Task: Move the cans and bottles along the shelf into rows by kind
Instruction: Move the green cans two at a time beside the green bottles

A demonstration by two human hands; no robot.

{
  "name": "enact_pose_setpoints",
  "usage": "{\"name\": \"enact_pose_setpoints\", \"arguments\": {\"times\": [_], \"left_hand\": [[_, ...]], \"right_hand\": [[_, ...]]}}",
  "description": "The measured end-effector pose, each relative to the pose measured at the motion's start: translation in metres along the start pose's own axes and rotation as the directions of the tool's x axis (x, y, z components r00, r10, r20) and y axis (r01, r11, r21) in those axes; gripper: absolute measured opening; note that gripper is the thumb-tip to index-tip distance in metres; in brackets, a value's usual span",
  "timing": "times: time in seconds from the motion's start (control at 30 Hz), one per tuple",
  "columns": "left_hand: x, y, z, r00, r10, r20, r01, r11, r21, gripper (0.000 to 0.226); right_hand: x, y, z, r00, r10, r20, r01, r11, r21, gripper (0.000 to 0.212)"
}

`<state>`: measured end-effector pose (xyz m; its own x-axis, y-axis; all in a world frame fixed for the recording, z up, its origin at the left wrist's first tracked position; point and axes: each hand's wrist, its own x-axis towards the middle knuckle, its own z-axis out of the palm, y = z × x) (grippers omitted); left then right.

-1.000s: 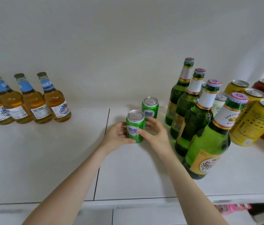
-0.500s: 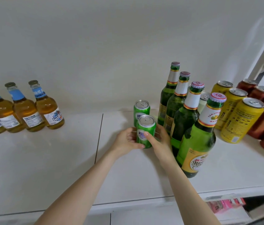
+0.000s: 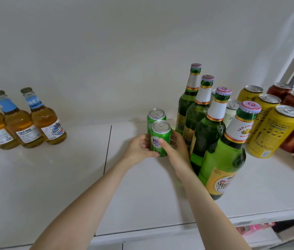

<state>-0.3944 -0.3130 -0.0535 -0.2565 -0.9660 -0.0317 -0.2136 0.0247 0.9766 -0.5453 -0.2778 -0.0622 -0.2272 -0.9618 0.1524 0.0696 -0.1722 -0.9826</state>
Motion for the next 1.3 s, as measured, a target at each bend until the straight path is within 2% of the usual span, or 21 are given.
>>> {"name": "enact_pose_setpoints", "arguments": {"times": [0.6,0.73,0.93,1.07,1.17,1.3], "left_hand": [[0.001,0.004,-0.004,1.0,-0.017,0.006,0.017,1.0,0.02,0.067],[-0.011,0.006,-0.01,0.997,-0.053,-0.063,0.056,0.997,0.046,0.069],[-0.045,-0.004,-0.031,0.98,-0.088,-0.177,0.111,0.986,0.124,0.061],[-0.078,-0.011,-0.042,0.968,-0.062,-0.243,0.12,0.966,0.23,0.052],[-0.111,-0.012,-0.05,0.962,0.006,-0.272,0.116,0.895,0.43,0.049],[-0.162,-0.008,-0.056,0.955,0.127,-0.268,0.093,0.729,0.678,0.052]], "right_hand": [[0.005,0.002,0.002,0.999,0.025,-0.04,-0.025,1.0,0.016,0.044],[-0.002,-0.001,0.004,0.994,0.084,-0.076,-0.085,0.996,-0.005,0.045],[-0.038,-0.006,0.008,0.984,0.052,-0.173,-0.091,0.971,-0.221,0.064],[-0.069,-0.013,0.006,0.992,0.017,-0.123,-0.067,0.91,-0.409,0.066],[-0.097,-0.021,0.003,0.999,-0.038,-0.025,0.016,0.808,-0.588,0.065],[-0.132,-0.034,-0.001,0.993,-0.091,0.077,0.116,0.599,-0.792,0.063]]}}
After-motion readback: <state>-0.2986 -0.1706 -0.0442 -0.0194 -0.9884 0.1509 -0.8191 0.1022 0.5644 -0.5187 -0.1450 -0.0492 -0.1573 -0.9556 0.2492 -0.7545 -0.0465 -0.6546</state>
